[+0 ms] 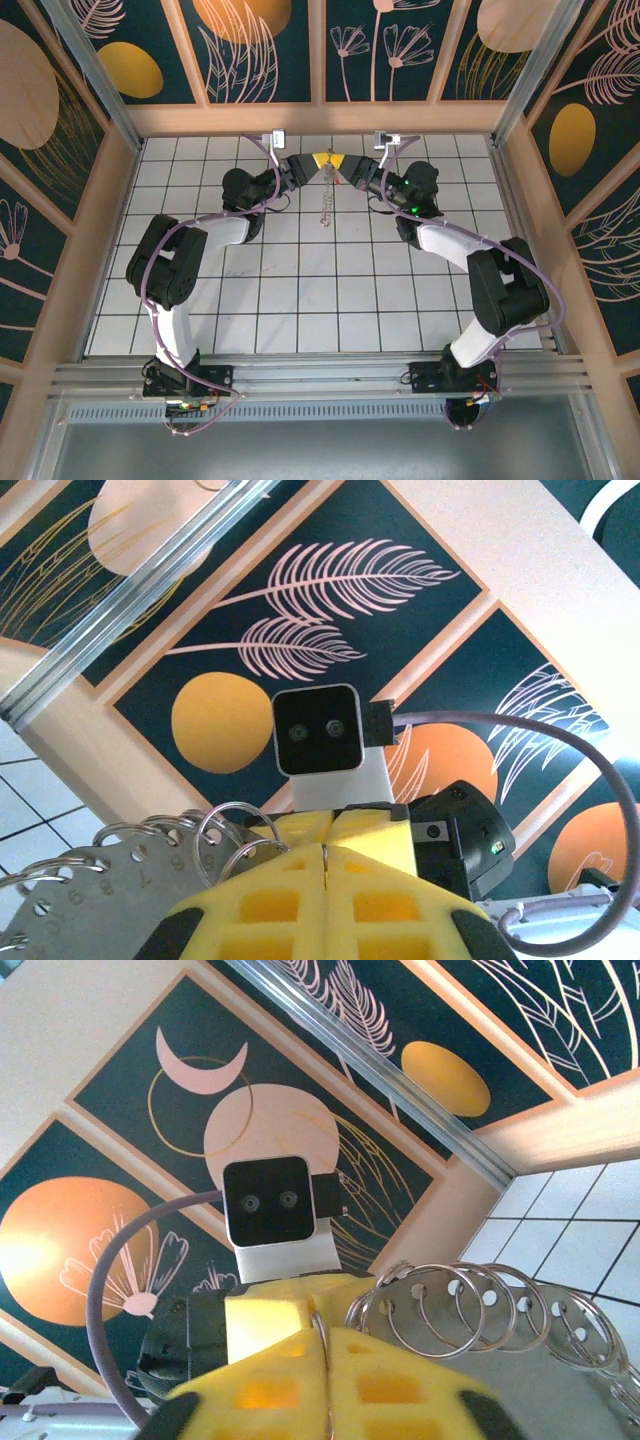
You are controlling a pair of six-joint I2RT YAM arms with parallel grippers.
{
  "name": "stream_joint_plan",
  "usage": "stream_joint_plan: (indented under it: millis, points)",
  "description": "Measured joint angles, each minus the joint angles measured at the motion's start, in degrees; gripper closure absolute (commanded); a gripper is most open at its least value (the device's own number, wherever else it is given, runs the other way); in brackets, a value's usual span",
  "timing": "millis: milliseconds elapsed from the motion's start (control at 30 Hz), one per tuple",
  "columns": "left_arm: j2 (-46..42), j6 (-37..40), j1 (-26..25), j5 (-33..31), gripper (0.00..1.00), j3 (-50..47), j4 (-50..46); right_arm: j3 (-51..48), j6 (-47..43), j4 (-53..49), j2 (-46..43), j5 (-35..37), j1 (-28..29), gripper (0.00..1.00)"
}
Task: Put the keys on the keyring
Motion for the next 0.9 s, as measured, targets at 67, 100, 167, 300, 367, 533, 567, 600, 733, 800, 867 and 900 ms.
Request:
stream_joint_plan:
  millis: [67,100,167,300,367,533,567,600,733,800,867,900]
  points:
    - [0.0,0.0,0.0,-0.1,1.0,0.0,0.0,0.1,0.0,0.1,0.1,0.0,0.0,1.0]
    - [0.0,0.0,0.0,-0.1,1.0,0.0,0.0,0.2,-0.3,0.1,0.1,0.0,0.0,1.0]
    - [0.0,0.0,0.0,-0.2,0.99,0.0,0.0,0.4,-0.9,-0.5,0.1,-0.2,-0.1,1.0]
    - [-0.9,1.7,0.2,-0.1,0.78,0.0,-2.6,2.8,-5.4,-6.1,-0.1,-2.4,-0.8,1.0]
    - [-2.7,4.1,0.8,0.2,0.71,-0.4,-5.5,5.6,-10.2,-12.7,-0.4,-3.7,-1.1,1.0]
    - [-9.9,14.6,2.1,0.9,0.64,-0.7,-17.0,12.7,-23.8,-29.1,-2.9,-6.0,-1.6,1.0]
    - [-11.6,17.2,2.4,1.1,0.64,-0.6,-19.4,14.0,-26.5,-32.0,-3.3,-6.1,-1.9,1.0]
    - [-13.0,19.5,2.5,1.2,0.63,-0.5,-21.6,14.9,-28.6,-34.2,-3.7,-6.3,-2.1,1.0]
    - [-16.2,27.9,2.6,1.6,0.61,0.6,-29.7,17.8,-36.9,-42.5,-4.3,-7.2,-3.5,1.0]
    - [-16.3,30.9,2.6,2.2,0.61,1.2,-32.9,18.2,-40.2,-46.0,-4.3,-7.5,-4.0,1.0]
    - [-16.3,33.8,2.6,3.3,0.6,1.6,-36.7,18.4,-43.6,-49.7,-4.3,-7.9,-4.2,1.0]
    - [-16.2,34.8,2.6,3.9,0.6,1.7,-38.1,18.5,-44.7,-50.9,-4.3,-8.3,-4.2,1.0]
